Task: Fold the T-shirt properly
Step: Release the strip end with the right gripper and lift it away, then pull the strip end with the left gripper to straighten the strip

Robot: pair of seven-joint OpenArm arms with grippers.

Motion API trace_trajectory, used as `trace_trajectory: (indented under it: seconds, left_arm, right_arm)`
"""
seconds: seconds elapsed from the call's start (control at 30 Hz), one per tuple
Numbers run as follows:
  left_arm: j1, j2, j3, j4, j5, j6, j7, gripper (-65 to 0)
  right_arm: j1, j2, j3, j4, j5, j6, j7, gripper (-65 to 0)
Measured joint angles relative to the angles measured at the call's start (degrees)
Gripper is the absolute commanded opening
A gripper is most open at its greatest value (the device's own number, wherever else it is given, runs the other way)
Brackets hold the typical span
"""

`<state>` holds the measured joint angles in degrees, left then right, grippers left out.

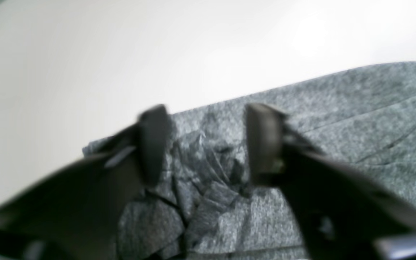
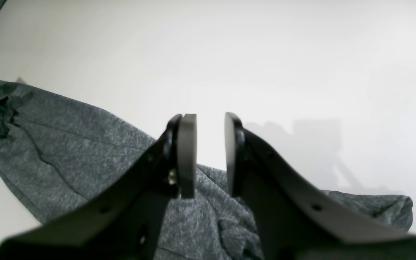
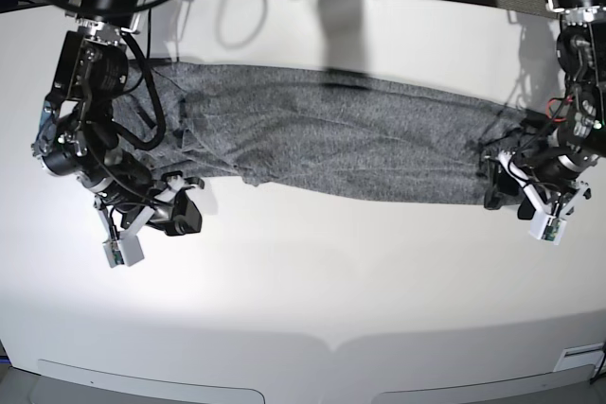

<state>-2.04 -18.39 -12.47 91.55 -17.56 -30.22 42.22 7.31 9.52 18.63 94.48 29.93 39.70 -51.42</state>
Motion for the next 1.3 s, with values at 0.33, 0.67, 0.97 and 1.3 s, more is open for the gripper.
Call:
trace_trajectory:
  seconds: [0.33, 0.67, 0.97, 1.3]
  left_arm:
    - [0.0, 0.0, 0.0, 0.02, 0.0, 0.0, 3.15, -19.9]
    - [-0.02, -9.53, 0.17, -0.04, 8.44, -0.11, 3.87, -19.9]
    - [-4.33, -19.21, 0.17, -18.78, -15.52, -9.44, 10.29, -20.0]
    - [-17.0, -18.91, 0.13, -38.69, -26.12, -9.38, 13.94, -19.9]
  right_arm:
    - [0.0, -0.02, 0.0, 0.0, -0.02, 0.0, -0.11, -50.9]
    - [0.0, 0.0, 0.02, 0.0, -0.2, 0.02, -1.22, -50.9]
    - [0.0, -0.02, 0.0, 0.02, 4.83, 0.0, -2.08, -50.9]
    - [-0.9, 0.0, 0.0, 0.02, 5.75, 0.0, -2.01, -50.9]
